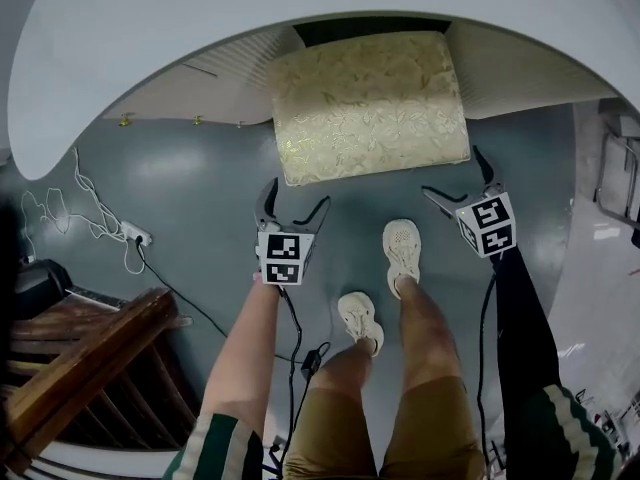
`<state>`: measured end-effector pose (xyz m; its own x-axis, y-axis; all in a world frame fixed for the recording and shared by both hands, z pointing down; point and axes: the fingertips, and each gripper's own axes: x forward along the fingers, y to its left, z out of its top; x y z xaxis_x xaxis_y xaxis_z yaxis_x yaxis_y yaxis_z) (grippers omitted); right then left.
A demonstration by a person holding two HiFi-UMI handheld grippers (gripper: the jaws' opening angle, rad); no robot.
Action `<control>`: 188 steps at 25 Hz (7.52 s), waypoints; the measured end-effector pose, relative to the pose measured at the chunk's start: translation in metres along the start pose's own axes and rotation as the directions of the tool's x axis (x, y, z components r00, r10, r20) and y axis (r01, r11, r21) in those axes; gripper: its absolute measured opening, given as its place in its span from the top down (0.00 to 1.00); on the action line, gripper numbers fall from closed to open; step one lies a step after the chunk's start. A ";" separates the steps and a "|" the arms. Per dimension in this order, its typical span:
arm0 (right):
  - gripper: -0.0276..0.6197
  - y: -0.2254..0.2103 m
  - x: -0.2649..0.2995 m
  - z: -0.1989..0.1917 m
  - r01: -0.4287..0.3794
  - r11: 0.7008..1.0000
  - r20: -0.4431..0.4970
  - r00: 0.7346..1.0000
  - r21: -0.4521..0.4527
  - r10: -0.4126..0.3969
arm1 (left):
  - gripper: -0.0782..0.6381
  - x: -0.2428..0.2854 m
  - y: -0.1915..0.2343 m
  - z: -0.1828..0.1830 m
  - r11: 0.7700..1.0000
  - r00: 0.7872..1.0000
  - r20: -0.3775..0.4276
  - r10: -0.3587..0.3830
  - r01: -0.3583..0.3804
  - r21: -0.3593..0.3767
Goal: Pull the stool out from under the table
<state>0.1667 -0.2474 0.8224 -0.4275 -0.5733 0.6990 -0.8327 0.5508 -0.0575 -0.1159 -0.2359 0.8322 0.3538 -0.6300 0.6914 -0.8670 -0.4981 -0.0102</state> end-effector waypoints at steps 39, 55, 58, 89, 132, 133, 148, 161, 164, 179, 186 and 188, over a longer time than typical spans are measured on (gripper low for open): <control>0.24 -0.023 0.062 -0.008 -0.082 0.987 -0.126 0.990 -0.141 0.064 | 0.30 0.050 0.000 0.000 0.998 0.958 -0.280 -0.059 0.063 0.007; 0.24 -0.011 0.066 -0.014 -0.092 0.995 -0.153 0.985 -0.040 0.085 | 0.31 0.042 0.014 0.012 0.993 0.941 -0.334 -0.056 0.088 0.079; 0.24 -0.011 0.069 -0.019 -0.100 0.994 -0.167 0.982 -0.045 0.092 | 0.31 0.045 0.012 0.006 0.994 0.936 -0.347 -0.058 0.087 0.069; 0.25 -0.005 0.056 -0.016 -0.174 0.985 -0.239 0.956 0.007 0.171 | 0.31 0.023 0.006 0.015 0.994 0.915 -0.395 -0.082 0.102 0.031; 0.28 -0.014 0.060 -0.014 -0.180 0.983 -0.319 0.933 -0.024 0.163 | 0.31 0.037 0.006 0.007 0.995 0.899 -0.429 -0.085 0.100 0.011; 0.28 -0.014 0.059 -0.015 -0.182 0.983 -0.324 0.932 -0.025 0.164 | 0.31 0.037 0.006 0.007 0.995 0.899 -0.429 -0.087 0.100 0.008; 0.28 -0.010 0.048 -0.016 -0.175 0.984 -0.368 0.915 0.016 0.168 | 0.32 0.033 0.004 0.009 0.989 0.865 -0.485 -0.128 0.148 0.002; 0.28 -0.013 0.039 -0.011 -0.190 0.982 -0.431 0.885 0.011 0.176 | 0.33 0.029 -0.003 0.003 0.983 0.811 -0.559 -0.174 0.180 -0.045; 0.28 -0.014 0.039 -0.012 -0.189 0.982 -0.446 0.879 0.003 0.170 | 0.33 0.029 -0.005 0.000 0.981 0.795 -0.580 -0.176 0.189 -0.039; 0.28 -0.025 0.028 0.003 -0.205 0.978 -0.464 0.871 -0.043 0.163 | 0.33 0.023 -0.016 -0.001 0.980 0.752 -0.632 -0.188 0.189 -0.067; 0.27 -0.026 0.027 0.003 -0.184 0.981 -0.473 0.871 -0.062 0.133 | 0.33 0.024 -0.014 0.000 0.984 0.784 -0.596 -0.172 0.169 -0.061; 0.27 -0.027 0.021 0.007 -0.153 0.987 -0.464 0.878 -0.043 0.116 | 0.33 0.018 -0.015 0.003 0.986 0.779 -0.607 -0.157 0.157 -0.054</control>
<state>0.1777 -0.2786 0.8341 -0.3087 -0.1586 0.9379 -0.7419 0.6572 -0.1330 -0.0959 -0.2417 0.8432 0.1992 -0.0511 0.9786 -0.8185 -0.5579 0.1375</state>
